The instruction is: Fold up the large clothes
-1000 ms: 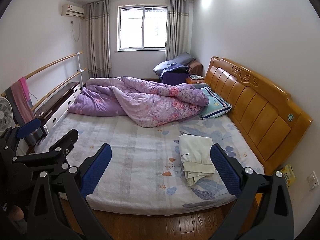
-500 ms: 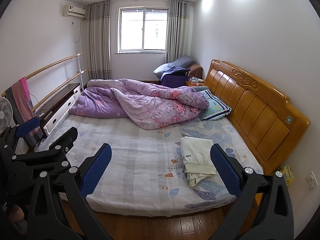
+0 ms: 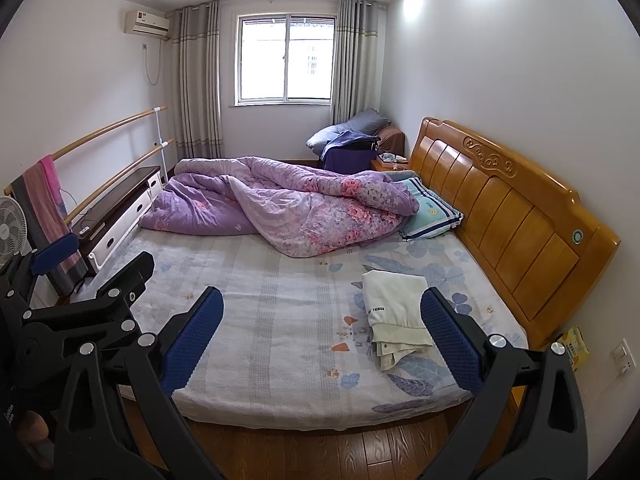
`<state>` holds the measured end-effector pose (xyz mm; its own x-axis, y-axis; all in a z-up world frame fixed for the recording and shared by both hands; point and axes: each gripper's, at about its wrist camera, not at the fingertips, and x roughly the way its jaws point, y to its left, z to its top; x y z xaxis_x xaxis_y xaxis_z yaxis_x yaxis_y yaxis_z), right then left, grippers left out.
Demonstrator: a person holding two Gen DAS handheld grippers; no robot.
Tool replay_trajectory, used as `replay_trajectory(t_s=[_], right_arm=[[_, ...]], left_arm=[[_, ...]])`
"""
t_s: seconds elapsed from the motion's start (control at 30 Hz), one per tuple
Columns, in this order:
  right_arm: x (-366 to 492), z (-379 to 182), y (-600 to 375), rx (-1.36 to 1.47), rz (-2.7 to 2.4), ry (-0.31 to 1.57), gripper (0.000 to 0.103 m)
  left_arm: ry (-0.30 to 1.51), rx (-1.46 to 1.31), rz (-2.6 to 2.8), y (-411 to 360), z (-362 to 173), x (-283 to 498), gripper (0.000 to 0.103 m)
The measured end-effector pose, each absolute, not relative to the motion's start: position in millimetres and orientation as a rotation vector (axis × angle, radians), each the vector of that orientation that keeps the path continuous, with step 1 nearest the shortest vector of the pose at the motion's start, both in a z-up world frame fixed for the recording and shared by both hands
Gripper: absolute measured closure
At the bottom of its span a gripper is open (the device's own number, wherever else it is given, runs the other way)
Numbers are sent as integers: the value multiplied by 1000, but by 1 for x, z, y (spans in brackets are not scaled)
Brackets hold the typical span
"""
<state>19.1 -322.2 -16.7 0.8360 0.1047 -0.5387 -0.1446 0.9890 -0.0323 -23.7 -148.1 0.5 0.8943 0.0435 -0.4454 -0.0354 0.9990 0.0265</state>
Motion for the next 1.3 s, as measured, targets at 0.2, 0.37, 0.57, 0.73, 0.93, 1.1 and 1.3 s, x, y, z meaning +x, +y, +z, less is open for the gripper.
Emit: replay_trajectory(t_s=[0.2,0.37,0.57,0.73,0.93,1.1,1.3], right_arm=[[20,-17,-322,-75,134,571,8],[19,-16,-321,-76,131,572,8],[19,-15,-321,-77,130,577,8],[19,-16,-322,-72,130,581,8],[18,-17,-325,-69,130,584,8],[18,-17,-326,-69,129,584,8],[19,-17,-325,-70,131,587,8]], left_arm=[[458,14,43,-149,1,-26,5],[459,13,44,-148,0,-28,5],[461,15,46,-149,0,-30,5],[443,25,63,-149,1,-31,5],[445,19,58,-149,1,-29,5],[446,19,58,-149,0,-29,5],[456,14,52,-149,-1,-27,5]])
